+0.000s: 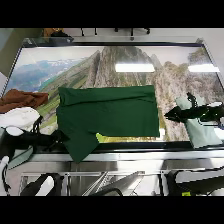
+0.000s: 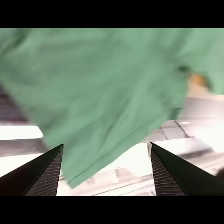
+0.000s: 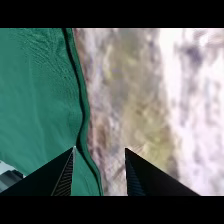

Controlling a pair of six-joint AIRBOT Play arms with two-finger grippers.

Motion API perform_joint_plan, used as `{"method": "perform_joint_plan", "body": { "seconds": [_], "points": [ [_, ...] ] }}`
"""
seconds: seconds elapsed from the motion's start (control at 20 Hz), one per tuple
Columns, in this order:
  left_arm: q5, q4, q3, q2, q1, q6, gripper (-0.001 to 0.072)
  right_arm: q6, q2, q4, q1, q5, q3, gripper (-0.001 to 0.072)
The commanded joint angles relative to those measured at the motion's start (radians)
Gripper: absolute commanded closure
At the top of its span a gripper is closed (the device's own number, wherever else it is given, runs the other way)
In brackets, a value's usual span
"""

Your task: Fold the shirts.

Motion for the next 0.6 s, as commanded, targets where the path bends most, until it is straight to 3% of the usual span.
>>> {"method": "perform_joint_plan", "body": {
  "seconds": [0.0, 0.25, 0.55],
  "points": [
    [0.06, 0.118, -0.117, 0.109, 0.003, -0.079, 0.0109, -0.007, 0.001, 0.024, 0.027, -0.015, -0.011, 0.0345],
    [0.213, 0.007, -0.177, 0.138, -0.001, -0.068, 0.0109, -0.015, 0.001, 0.027, 0.074, -0.046, -0.012, 0.0345],
    [0.37, -0.25, -0.171, -0.081, -0.107, 0.105, 0.0111, -0.011, -0.007, 0.027, 0.103, -0.053, -0.016, 0.0345]
  ]
}}
